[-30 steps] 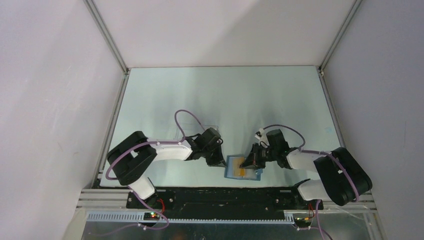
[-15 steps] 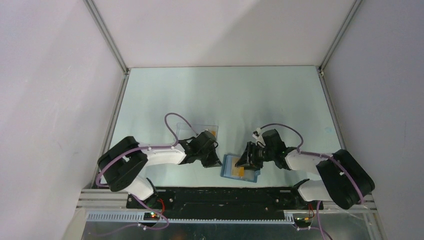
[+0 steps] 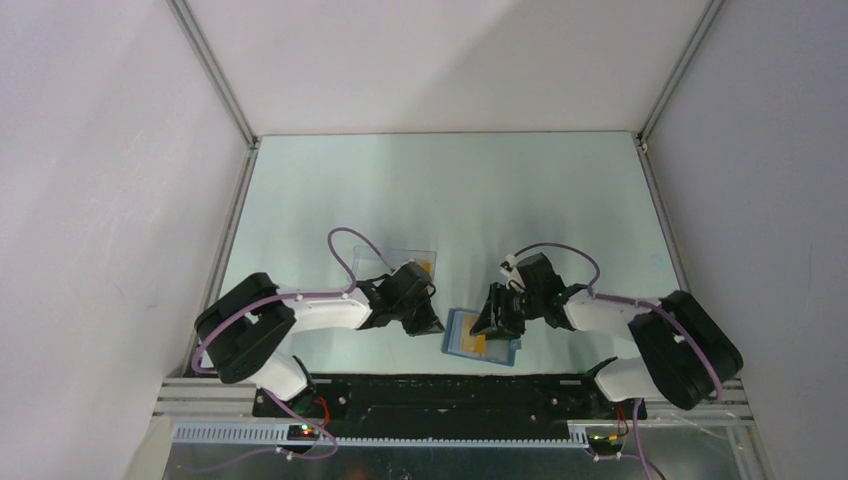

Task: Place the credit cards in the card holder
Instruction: Insert the credit card into the card holder.

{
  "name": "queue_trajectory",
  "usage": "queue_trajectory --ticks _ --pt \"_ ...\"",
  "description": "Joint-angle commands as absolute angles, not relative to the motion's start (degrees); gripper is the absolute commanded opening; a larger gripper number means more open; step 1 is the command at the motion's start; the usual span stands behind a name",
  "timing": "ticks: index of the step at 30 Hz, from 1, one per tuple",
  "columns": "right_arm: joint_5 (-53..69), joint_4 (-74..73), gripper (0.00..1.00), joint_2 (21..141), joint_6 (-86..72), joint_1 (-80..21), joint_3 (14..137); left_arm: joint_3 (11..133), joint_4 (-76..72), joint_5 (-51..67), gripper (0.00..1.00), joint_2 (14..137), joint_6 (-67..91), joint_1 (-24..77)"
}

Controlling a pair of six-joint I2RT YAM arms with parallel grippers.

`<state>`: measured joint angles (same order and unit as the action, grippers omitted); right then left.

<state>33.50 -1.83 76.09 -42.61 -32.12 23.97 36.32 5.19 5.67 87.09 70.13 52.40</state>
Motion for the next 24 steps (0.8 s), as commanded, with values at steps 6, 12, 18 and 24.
queue_trajectory --ticks 6,12,18,24 --pt "38.46 6.64 0.37 86.40 -46.60 -36.36 30.05 33.98 4.43 4.37 0.18 84.56 69.77 51.04" --pt "36.54 2.76 0.41 85.59 -45.58 -36.81 31.23 30.56 4.27 6.27 0.32 80.19 67.06 47.46" --pt "33.45 -5.77 0.48 83.46 -42.52 -36.84 32.90 27.51 4.35 8.68 0.41 75.99 65.11 44.60" --pt "33.31 -7.39 0.43 83.17 -43.13 -37.31 33.05 26.64 -0.22 12.46 0.51 79.70 64.79 44.17"
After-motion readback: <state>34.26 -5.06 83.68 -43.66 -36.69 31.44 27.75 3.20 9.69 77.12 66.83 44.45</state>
